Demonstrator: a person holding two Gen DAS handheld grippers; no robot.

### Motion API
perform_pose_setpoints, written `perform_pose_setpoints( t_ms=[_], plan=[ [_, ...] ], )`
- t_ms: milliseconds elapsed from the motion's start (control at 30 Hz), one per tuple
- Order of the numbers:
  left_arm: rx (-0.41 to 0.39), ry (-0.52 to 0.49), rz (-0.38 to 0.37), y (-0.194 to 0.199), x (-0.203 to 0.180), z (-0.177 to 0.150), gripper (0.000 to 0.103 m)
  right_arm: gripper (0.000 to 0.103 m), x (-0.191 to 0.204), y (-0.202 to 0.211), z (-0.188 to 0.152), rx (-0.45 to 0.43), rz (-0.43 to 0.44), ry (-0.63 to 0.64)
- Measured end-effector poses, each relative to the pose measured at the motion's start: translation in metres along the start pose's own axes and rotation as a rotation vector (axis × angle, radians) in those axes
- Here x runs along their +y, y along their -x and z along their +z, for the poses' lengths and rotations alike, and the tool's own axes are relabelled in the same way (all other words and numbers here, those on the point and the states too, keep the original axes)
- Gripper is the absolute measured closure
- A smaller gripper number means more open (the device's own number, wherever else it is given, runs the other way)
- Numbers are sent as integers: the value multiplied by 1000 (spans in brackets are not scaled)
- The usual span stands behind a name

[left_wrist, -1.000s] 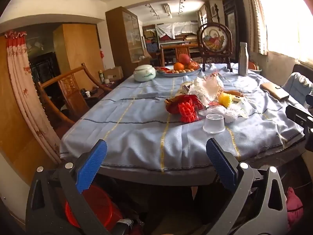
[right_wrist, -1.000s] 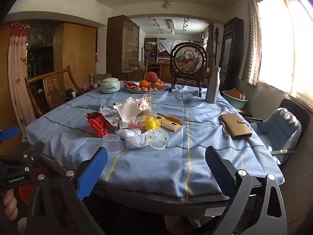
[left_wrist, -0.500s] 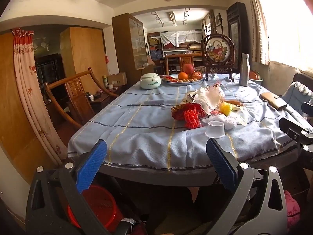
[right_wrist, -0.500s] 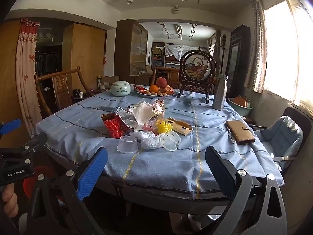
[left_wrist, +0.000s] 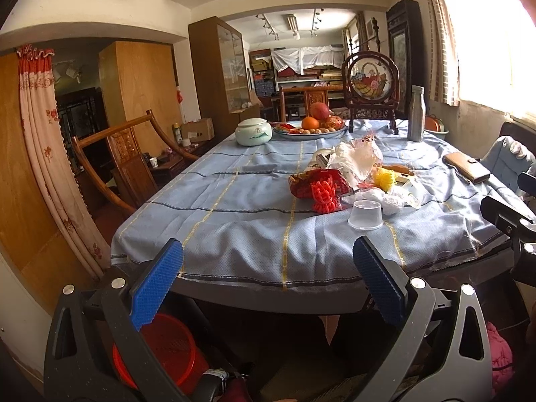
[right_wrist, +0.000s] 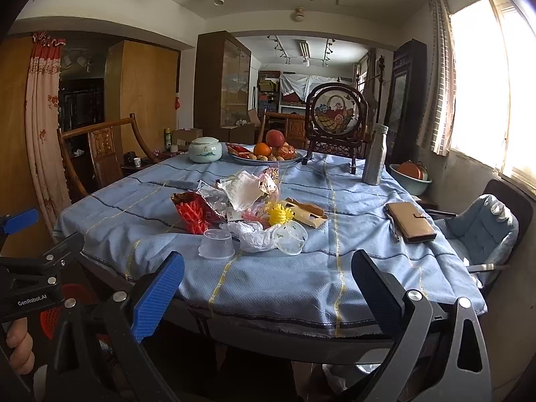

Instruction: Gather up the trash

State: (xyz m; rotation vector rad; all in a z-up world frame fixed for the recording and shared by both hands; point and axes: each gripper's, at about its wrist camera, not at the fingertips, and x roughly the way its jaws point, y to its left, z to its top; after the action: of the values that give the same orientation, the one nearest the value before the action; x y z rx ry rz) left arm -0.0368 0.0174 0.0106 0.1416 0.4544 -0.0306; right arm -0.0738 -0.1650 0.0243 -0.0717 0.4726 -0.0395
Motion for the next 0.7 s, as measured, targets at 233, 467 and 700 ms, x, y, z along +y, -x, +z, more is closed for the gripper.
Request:
perform_pose_setpoints(
  t_ms=[233,467,700],
  plan=[
    [11,1,-3,-3,-2,0,6,5,-2,1,-1,-5,-1,-4],
    [12,2,-3,-4,-2,-1,6,5,0,3,-1,-11,-2,4],
    [12,2,-2,-3,-2,-1,6,5,0,3,-1,-10,-2,4]
  ],
)
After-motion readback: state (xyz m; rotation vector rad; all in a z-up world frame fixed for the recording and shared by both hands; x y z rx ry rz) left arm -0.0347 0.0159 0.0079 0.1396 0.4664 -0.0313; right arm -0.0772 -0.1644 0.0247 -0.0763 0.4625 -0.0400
